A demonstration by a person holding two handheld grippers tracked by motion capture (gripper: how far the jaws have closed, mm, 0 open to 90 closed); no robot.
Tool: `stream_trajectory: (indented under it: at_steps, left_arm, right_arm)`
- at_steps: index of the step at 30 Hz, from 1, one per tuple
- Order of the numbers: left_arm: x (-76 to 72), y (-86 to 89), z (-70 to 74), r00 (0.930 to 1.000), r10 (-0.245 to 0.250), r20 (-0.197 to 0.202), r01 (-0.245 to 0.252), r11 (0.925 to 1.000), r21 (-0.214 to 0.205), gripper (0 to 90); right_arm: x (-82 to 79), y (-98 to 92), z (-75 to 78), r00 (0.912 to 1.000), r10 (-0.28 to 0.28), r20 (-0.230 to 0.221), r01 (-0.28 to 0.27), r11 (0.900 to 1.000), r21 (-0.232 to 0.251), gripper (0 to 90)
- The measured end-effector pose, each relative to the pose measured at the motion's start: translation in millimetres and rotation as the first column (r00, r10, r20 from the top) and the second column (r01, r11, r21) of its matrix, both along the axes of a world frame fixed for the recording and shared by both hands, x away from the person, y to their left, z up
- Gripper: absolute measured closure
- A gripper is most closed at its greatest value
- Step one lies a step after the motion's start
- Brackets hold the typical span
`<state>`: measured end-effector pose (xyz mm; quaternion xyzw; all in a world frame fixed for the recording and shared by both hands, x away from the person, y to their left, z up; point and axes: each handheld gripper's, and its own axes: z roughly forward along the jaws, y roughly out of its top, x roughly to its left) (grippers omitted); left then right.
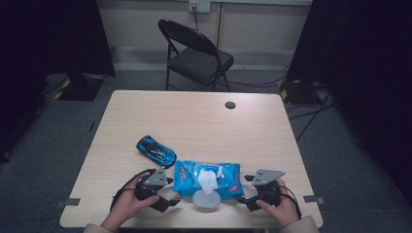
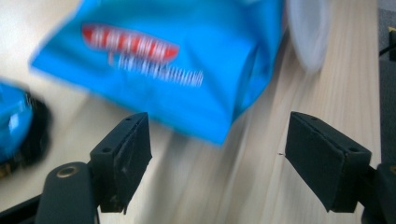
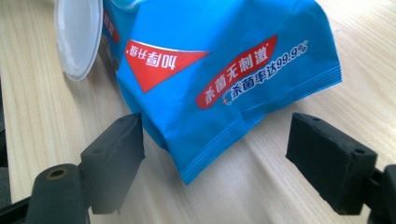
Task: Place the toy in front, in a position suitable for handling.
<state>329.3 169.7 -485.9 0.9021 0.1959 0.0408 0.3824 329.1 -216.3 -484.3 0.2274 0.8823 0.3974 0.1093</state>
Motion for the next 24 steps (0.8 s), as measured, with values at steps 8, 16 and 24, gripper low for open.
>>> stream_trajectory:
  at_steps: [8, 16, 24]
  left_arm:
    - [-1.6, -15.9, -7.1, 0.9983, -0.059, 0.002, 0.059, 0.9980, 0.022, 22.1]
    - [-0.5, -35.6, -8.3, 0.9952, -0.097, -0.011, 0.097, 0.9952, 0.001, 23.6]
    - [13.1, -65.6, -11.0, 0.9909, -0.132, -0.026, 0.131, 0.9910, -0.029, 23.5]
  right_arm:
    - [3.7, 4.3, 0.1, 0.9992, -0.033, 0.022, 0.033, 0.9994, -0.004, 16.5]
    - [12.8, -10.7, -0.2, 0.9949, -0.100, 0.014, 0.100, 0.9950, 0.002, 17.3]
    - [43.4, -35.1, 2.3, 0.9825, -0.184, 0.029, 0.185, 0.9823, -0.029, 17.8]
